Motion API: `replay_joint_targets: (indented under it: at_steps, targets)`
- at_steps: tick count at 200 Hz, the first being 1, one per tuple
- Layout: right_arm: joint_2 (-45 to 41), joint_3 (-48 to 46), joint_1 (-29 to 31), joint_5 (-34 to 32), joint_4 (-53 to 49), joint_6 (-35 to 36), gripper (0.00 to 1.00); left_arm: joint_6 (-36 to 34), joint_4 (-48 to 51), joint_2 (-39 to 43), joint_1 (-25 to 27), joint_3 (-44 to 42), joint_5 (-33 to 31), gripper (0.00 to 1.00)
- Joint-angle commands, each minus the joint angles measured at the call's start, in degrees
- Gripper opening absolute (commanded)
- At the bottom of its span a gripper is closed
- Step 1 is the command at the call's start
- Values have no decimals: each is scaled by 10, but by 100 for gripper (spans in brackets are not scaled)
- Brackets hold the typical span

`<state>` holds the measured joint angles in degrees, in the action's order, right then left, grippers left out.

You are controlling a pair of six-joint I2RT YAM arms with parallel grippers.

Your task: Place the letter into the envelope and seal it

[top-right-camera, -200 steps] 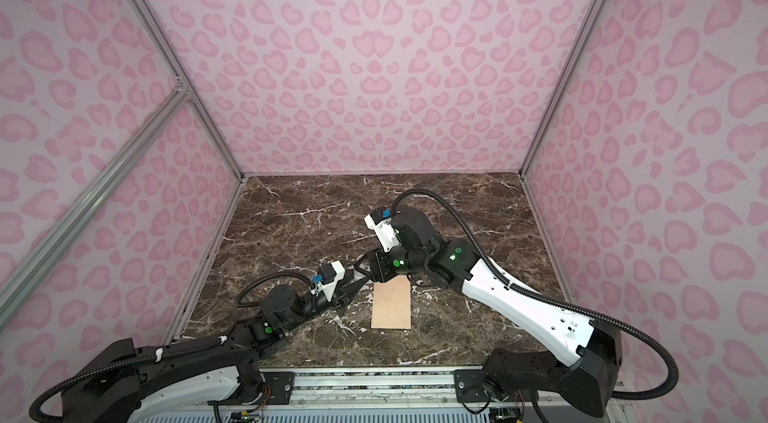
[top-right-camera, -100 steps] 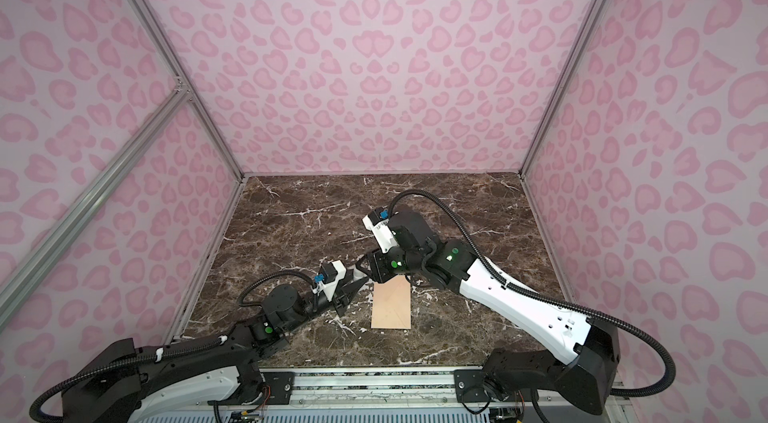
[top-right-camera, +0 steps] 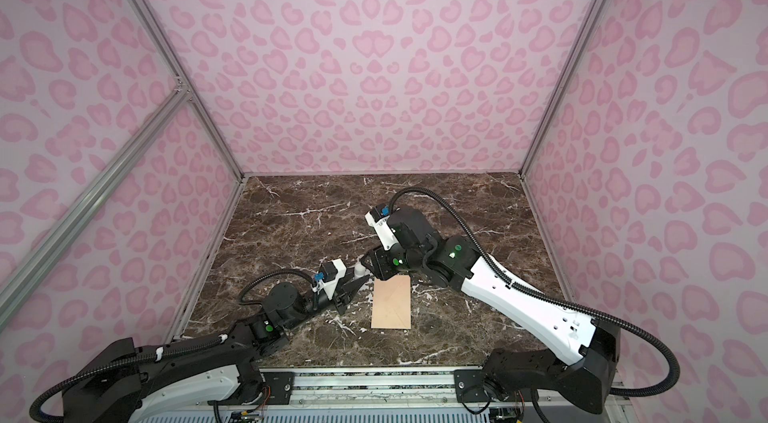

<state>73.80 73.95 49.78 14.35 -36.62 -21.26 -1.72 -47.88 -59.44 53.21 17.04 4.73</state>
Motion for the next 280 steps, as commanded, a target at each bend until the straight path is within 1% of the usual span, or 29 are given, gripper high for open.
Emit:
replay_joint_targets:
  at_steps: [1, 17, 40, 59, 78, 102, 118, 161, 191, 210, 233, 257, 280]
  targets:
    - [-6, 15, -7, -31, -2, 7, 47, -4, -8, 1, 0, 8, 8, 4]
    - [-21, 20, -23, -39, 9, -2, 50, -2, 9, 5, 0, 9, 6, 4]
    - [-49, 12, -52, -47, 26, -14, 51, -2, 56, 20, 0, 17, -6, 4]
    - [-71, -8, -76, -48, 32, -20, 52, 0, 129, 41, 0, 34, -22, 4]
    - [-88, -38, -90, -48, 43, -26, 52, 14, 220, 59, 0, 64, -54, 4]
    - [-112, -91, -92, -45, 79, -30, 51, 52, 332, 64, 0, 101, -100, 4]
    - [-134, -139, -93, -37, 124, -28, 51, 79, 397, 64, 0, 117, -117, 4]
    - [-198, -272, -92, -55, 256, -21, 50, 144, 478, 74, -1, 135, -157, 4]
    - [-211, -322, -92, -66, 291, -29, 50, 201, 562, 56, -7, 173, -184, 4]
    - [-206, -334, -92, -62, 295, -39, 49, 256, 630, 31, -20, 201, -173, 4]
    - [-206, -360, -87, -56, 323, -45, 49, 309, 677, -5, -33, 221, -156, 4]
    - [-212, -403, -75, -56, 375, -43, 49, 336, 689, -42, -45, 230, -151, 4]
    - [-219, -435, -60, -57, 409, -28, 49, 357, 671, -71, -60, 225, -129, 4]
